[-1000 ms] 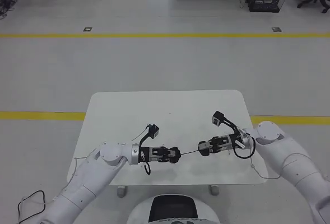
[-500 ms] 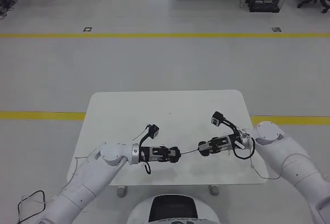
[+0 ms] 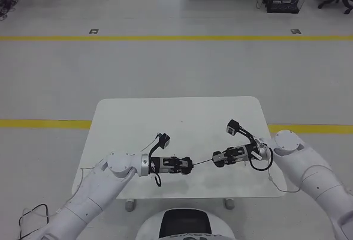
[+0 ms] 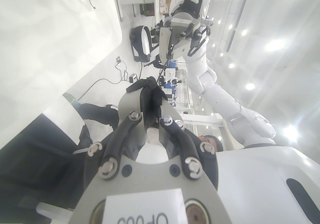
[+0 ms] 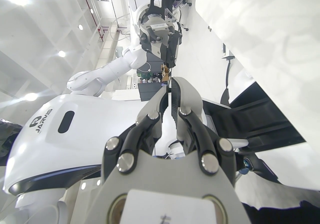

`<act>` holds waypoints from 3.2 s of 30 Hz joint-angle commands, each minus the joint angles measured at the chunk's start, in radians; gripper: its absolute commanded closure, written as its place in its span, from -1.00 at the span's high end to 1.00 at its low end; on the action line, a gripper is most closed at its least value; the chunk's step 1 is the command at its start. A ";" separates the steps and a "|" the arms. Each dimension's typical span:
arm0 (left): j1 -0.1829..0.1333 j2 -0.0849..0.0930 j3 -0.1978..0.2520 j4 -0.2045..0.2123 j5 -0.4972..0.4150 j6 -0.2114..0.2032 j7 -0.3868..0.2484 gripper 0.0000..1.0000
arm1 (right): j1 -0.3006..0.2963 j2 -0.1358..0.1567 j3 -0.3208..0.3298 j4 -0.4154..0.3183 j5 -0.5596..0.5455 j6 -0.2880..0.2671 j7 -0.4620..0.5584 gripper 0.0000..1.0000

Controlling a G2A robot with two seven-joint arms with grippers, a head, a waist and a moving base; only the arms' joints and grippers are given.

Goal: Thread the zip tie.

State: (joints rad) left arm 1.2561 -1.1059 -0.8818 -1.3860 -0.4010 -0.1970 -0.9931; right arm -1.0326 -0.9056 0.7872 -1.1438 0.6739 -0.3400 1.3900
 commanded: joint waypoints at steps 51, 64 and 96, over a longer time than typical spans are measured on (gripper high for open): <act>-0.013 -0.030 0.085 0.016 -0.135 0.025 0.190 1.00 | -0.062 -0.028 0.024 -0.040 0.026 0.013 -0.111 -1.00; -0.013 -0.029 0.089 0.010 -0.138 0.032 0.191 1.00 | -0.068 -0.043 0.035 -0.043 0.012 0.022 -0.104 -1.00; -0.021 -0.030 0.095 0.031 -0.165 0.035 0.183 1.00 | -0.090 -0.065 0.083 -0.049 -0.020 0.033 -0.085 -1.00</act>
State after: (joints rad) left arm 1.2359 -1.1356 -0.7878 -1.3558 -0.5655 -0.1621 -0.8088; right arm -1.1227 -0.9695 0.8694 -1.1928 0.6548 -0.3077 1.3038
